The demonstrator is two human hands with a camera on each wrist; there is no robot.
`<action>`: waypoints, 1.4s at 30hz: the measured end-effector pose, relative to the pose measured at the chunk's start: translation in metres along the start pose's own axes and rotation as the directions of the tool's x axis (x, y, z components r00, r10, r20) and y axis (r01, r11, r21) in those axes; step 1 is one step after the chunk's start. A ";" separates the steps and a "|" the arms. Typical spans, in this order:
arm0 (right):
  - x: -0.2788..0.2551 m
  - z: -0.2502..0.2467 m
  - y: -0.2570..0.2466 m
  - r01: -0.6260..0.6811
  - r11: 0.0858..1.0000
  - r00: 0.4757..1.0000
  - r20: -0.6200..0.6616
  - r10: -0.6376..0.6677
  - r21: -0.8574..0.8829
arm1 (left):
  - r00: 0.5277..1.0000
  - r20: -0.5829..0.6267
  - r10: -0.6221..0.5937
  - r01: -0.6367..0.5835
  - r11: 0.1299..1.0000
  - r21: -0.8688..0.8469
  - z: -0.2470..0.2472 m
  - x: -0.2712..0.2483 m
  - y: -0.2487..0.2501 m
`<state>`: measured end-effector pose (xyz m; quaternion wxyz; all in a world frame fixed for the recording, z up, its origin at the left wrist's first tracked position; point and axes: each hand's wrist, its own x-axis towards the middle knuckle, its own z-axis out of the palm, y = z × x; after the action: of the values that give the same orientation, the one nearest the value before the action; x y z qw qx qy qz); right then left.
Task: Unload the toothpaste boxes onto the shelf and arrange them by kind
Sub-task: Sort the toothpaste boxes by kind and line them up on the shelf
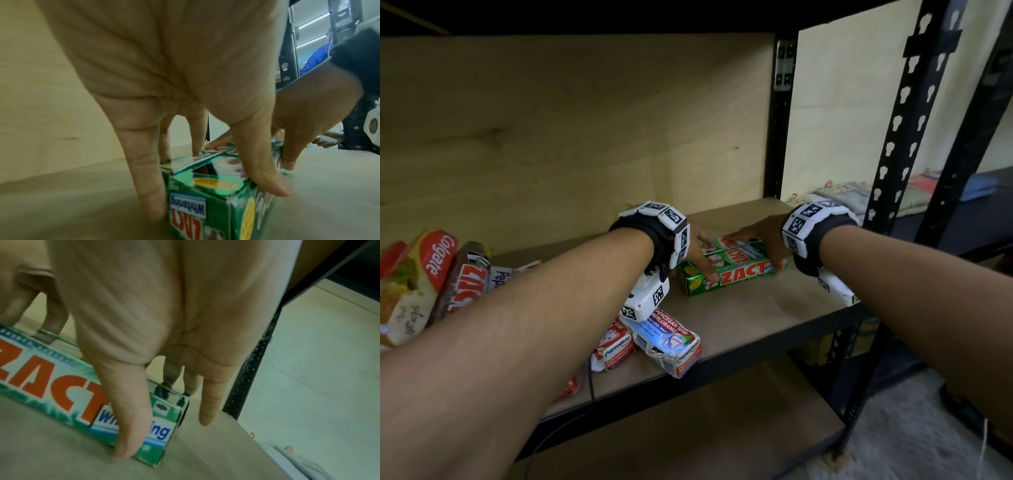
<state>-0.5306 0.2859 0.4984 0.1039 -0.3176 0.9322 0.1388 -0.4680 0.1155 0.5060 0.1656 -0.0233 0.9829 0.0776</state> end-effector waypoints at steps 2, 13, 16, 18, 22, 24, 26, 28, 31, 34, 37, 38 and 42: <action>-0.007 0.000 -0.003 -0.052 0.999 0.995 -0.080 0.053 0.018 | 0.999 -0.046 -0.014 0.015 0.999 0.036 0.000 -0.004 -0.001; -0.052 -0.016 -0.048 -0.055 0.996 0.990 -0.127 0.065 0.075 | 0.960 -0.280 0.028 -0.004 0.996 0.087 -0.028 -0.119 -0.037; -0.067 -0.035 -0.077 -0.043 0.997 0.994 -0.101 0.050 0.066 | 0.950 -0.313 -0.014 0.043 0.995 0.087 -0.037 -0.155 -0.052; -0.075 -0.049 -0.097 -0.038 0.996 0.995 -0.086 0.045 0.076 | 0.945 -0.324 -0.044 0.078 0.993 0.091 -0.041 -0.181 -0.063; -0.083 -0.071 -0.140 0.013 0.999 0.991 -0.132 -0.006 0.047 | 0.929 -0.356 -0.102 0.136 0.988 0.073 -0.042 -0.227 -0.094; -0.086 -0.079 -0.163 0.036 0.997 0.989 -0.143 -0.027 0.064 | 0.920 -0.365 -0.142 0.178 0.982 0.066 -0.039 -0.246 -0.111; -0.094 -0.086 -0.187 0.062 0.994 0.988 -0.146 -0.048 0.090 | 0.914 -0.365 -0.177 0.211 0.976 0.057 -0.034 -0.261 -0.126; -0.104 -0.091 -0.210 0.101 0.987 0.987 -0.134 -0.084 0.128 | 0.899 -0.383 -0.212 0.242 0.970 0.032 -0.028 -0.272 -0.139; -0.110 -0.092 -0.244 0.191 0.924 0.979 -0.128 -0.156 0.331 | 0.862 -0.430 -0.267 0.306 0.952 0.021 -0.021 -0.280 -0.149; -0.104 -0.095 -0.278 0.248 0.816 0.963 -0.221 -0.152 0.523 | 0.836 -0.464 -0.292 0.332 0.943 0.006 -0.018 -0.288 -0.160; -0.104 -0.104 -0.309 0.243 0.755 0.969 -0.185 -0.163 0.609 | 0.830 -0.432 -0.354 0.389 0.921 -0.006 -0.014 -0.299 -0.177; -0.103 -0.107 -0.318 0.236 0.764 0.971 -0.167 -0.168 0.600 | 0.830 -0.409 -0.380 0.410 0.912 -0.018 -0.012 -0.303 -0.183; -0.090 -0.105 -0.333 0.239 0.761 0.970 -0.191 -0.153 0.603 | 0.825 -0.362 -0.433 0.451 0.892 -0.038 -0.005 -0.318 -0.204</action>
<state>-0.2647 0.0492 0.5583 0.1557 -0.3698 0.8919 -0.2085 -0.1546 -0.0805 0.5859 -0.0038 -0.2599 0.9656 0.0076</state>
